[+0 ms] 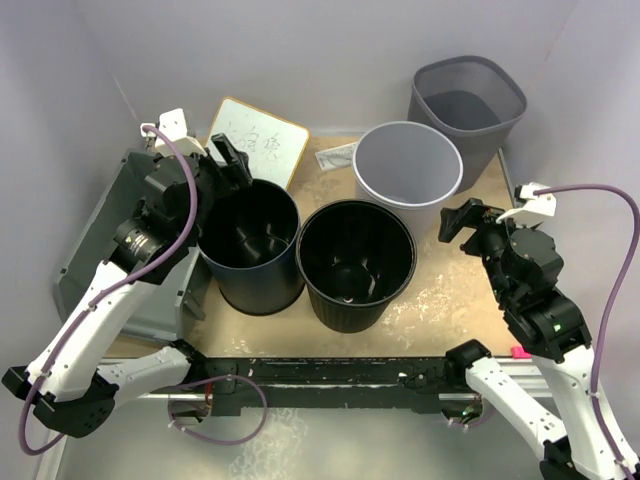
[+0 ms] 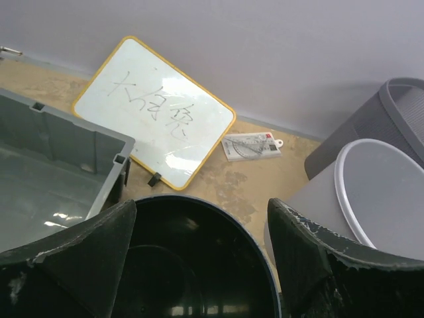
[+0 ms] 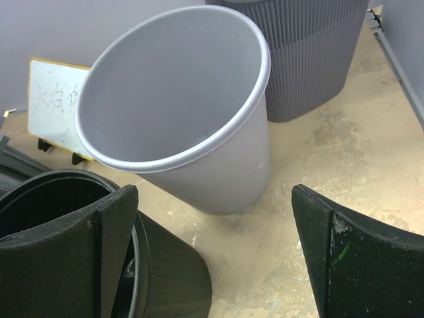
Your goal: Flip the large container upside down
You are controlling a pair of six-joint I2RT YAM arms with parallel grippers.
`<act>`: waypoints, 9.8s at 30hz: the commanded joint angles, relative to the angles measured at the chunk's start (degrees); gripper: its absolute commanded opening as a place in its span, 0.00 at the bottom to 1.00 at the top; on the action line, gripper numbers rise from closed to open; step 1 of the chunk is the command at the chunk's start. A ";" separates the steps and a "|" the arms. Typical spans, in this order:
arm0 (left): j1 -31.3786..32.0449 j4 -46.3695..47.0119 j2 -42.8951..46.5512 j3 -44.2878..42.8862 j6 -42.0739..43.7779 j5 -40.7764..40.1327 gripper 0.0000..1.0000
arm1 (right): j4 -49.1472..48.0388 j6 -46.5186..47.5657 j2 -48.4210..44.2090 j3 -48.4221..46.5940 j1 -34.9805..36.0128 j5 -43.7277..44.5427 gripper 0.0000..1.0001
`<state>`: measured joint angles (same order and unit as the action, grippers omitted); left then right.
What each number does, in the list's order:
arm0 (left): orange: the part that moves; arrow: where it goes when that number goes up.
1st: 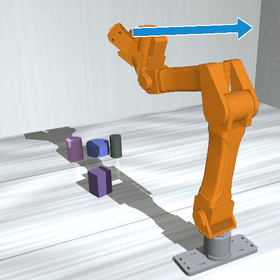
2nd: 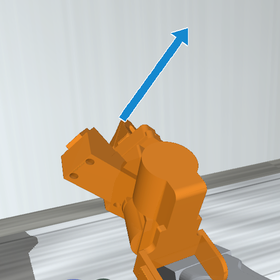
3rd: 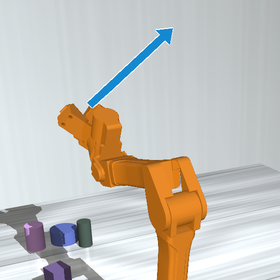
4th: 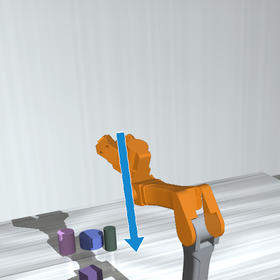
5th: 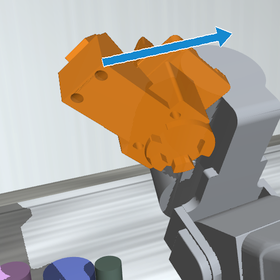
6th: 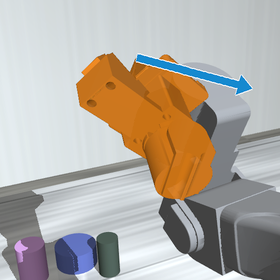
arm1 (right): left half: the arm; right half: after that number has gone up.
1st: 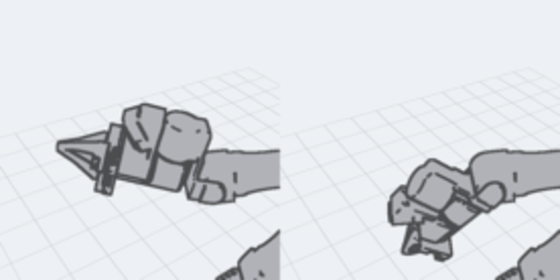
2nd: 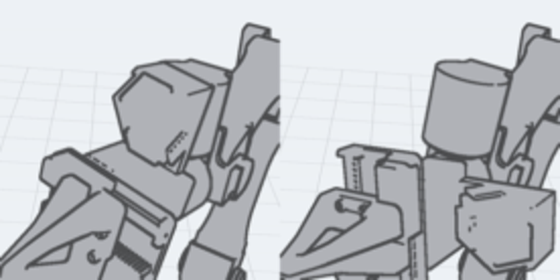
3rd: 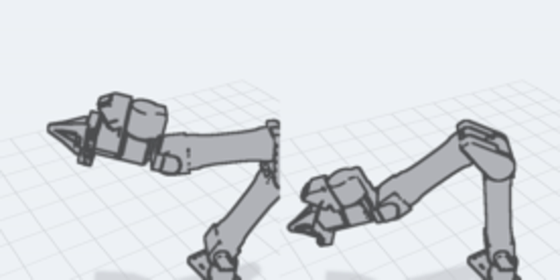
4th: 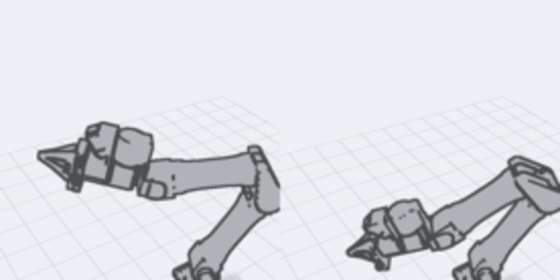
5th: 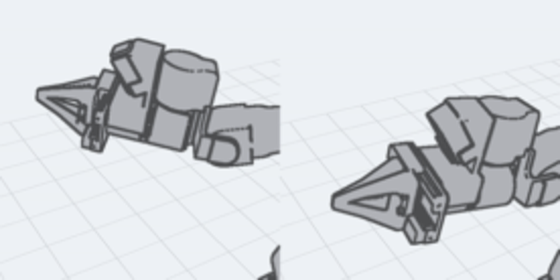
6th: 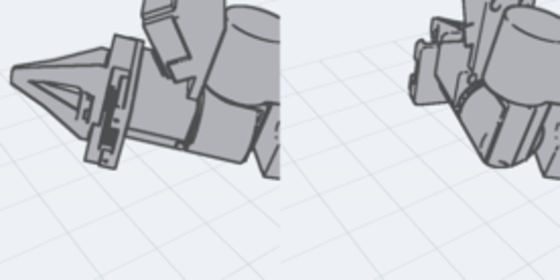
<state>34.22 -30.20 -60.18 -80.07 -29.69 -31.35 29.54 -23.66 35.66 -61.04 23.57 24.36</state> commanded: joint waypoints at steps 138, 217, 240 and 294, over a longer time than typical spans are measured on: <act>22.65 -1.80 3.79 2.63 1.49 6.20 0.79 | -59.28 -29.91 21.98 13.80 -18.74 0.96 0.00; 13.73 7.71 -70.94 -66.73 4.41 35.93 0.79 | -43.36 -71.34 -35.50 61.04 -18.74 0.44 0.00; 11.34 10.91 -75.04 -66.54 5.00 44.24 0.79 | -65.33 -76.30 -29.17 67.78 -19.88 -0.49 0.00; 8.55 7.18 -71.84 -67.46 7.60 41.76 0.79 | -74.96 -63.77 -35.75 60.19 -19.88 -8.51 0.00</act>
<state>42.81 -22.50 -130.72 -146.06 -24.08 10.26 -30.44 -86.72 1.48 -1.04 3.57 17.82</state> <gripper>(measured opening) 0.792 0.042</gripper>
